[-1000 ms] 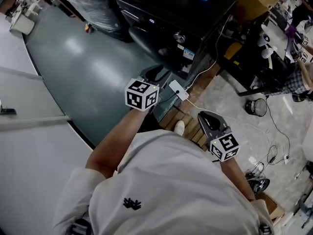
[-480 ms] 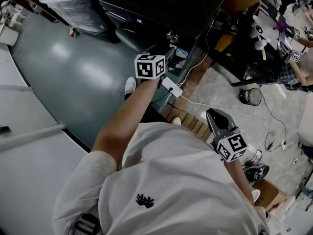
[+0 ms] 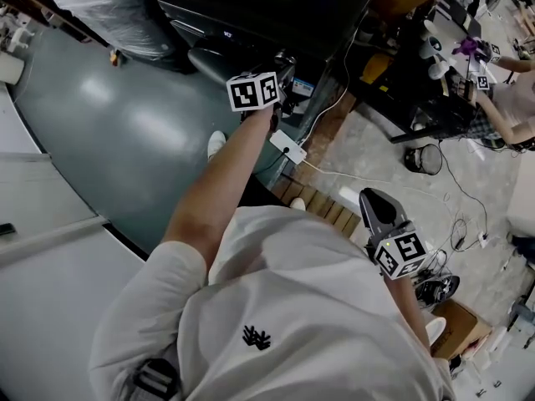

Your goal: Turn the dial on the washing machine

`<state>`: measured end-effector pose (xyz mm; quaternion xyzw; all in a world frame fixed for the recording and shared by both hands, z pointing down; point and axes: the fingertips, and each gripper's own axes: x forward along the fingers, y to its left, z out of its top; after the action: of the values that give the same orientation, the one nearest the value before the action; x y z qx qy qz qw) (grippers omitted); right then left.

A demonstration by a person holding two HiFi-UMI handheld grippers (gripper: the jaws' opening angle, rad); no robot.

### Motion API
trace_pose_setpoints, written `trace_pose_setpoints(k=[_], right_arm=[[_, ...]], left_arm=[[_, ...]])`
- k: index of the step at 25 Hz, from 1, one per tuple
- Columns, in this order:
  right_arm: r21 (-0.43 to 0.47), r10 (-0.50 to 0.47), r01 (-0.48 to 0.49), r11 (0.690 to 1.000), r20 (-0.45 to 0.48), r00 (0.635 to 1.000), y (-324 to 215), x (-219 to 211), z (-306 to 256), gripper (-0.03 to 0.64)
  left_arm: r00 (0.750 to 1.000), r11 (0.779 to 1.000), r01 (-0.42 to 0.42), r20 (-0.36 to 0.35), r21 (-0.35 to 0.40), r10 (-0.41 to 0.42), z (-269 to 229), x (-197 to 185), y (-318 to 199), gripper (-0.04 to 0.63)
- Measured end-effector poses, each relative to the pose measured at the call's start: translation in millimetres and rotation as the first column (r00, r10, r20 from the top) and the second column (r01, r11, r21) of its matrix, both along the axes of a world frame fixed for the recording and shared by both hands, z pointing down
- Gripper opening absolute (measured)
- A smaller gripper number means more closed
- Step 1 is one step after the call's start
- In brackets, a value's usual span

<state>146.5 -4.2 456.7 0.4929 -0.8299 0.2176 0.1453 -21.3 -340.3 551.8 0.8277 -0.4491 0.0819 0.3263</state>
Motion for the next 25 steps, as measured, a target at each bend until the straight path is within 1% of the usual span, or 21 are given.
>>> trace_pose_setpoints(k=[3, 5, 10, 11, 13, 15, 17, 19, 21, 22, 25], right_arm=[[-0.005, 0.005, -0.005, 1.0, -0.008, 1.0, 0, 3, 2, 0.027], [-0.007, 0.012, -0.012, 1.0, -0.006, 1.0, 0, 5, 3, 0.028], [-0.008, 0.026, -0.026, 1.0, -0.005, 1.0, 0, 8, 1, 0.027], [-0.007, 0.029, -0.029, 1.0, -0.005, 1.0, 1, 9, 2, 0.028], [-0.006, 0.037, -0.037, 0.999, -0.003, 0.999, 2, 11, 4, 0.028], [-0.008, 0.044, -0.044, 0.999, 0.0, 0.999, 3, 12, 5, 0.027], [-0.008, 0.047, -0.047, 0.999, 0.002, 0.999, 2, 12, 6, 0.027], [-0.008, 0.049, -0.049, 0.999, 0.004, 0.999, 2, 12, 6, 0.028], [-0.007, 0.049, -0.049, 0.999, 0.004, 0.999, 1, 11, 5, 0.026], [-0.007, 0.05, -0.05, 0.999, 0.005, 0.999, 1, 10, 5, 0.028], [-0.007, 0.056, -0.056, 0.998, 0.006, 0.998, 2, 11, 5, 0.026]], left_arm=[[0.999, 1.0, -0.002, -0.035, -0.007, 0.002, 0, 6, -6, 0.334], [0.999, 1.0, -0.003, -0.046, -0.013, 0.003, 1, 8, -8, 0.334], [1.0, 1.0, -0.001, -0.021, -0.016, 0.0, 5, 11, -13, 0.331], [1.0, 1.0, 0.0, -0.015, -0.016, -0.001, 5, 11, -13, 0.322], [1.0, 1.0, -0.004, 0.007, -0.004, 0.004, 4, 11, -12, 0.322], [0.998, 0.999, -0.023, 0.051, 0.032, 0.022, 0, 13, -13, 0.322], [0.991, 0.997, -0.044, 0.127, 0.064, 0.036, -1, 14, -12, 0.321], [0.973, 0.993, -0.07, 0.228, 0.094, 0.047, 0, 15, -11, 0.321], [0.944, 0.986, -0.104, 0.326, 0.128, 0.058, -1, 17, -10, 0.321], [0.934, 0.983, -0.116, 0.352, 0.14, 0.061, -3, 19, -9, 0.321], [0.928, 0.979, -0.134, 0.366, 0.155, 0.07, -9, 23, -5, 0.322]])
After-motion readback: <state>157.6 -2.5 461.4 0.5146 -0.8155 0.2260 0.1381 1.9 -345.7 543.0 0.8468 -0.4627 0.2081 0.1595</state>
